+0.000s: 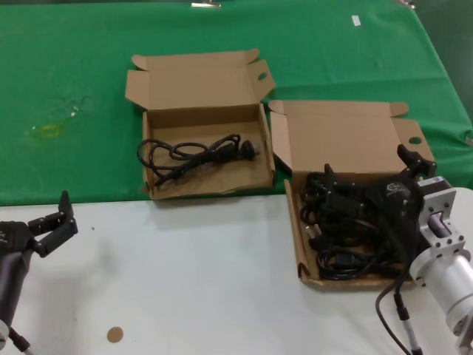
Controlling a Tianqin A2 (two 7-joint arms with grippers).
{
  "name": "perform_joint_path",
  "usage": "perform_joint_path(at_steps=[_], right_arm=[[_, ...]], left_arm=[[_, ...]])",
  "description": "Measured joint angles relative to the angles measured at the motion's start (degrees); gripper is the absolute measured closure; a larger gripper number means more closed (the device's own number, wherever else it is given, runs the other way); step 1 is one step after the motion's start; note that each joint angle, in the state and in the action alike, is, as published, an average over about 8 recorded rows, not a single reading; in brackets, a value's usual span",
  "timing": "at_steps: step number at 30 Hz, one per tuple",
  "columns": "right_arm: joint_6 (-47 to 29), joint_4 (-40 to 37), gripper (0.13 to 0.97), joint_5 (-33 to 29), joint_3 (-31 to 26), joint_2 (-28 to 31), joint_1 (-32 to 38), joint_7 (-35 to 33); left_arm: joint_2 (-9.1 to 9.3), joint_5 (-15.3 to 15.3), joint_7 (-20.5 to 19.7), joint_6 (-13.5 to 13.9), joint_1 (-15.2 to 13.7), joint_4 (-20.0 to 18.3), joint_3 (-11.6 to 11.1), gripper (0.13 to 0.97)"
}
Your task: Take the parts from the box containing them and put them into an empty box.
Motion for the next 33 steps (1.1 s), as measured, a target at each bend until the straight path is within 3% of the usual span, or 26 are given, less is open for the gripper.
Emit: perform_joint_path(at_steps=[33], right_arm=[[0.0, 0.0, 0.129, 0.0, 0.0, 0.0, 0.0, 0.0]], left_arm=[[0.00, 0.0, 0.0, 0.0, 0.0, 0.0, 0.0, 0.132]])
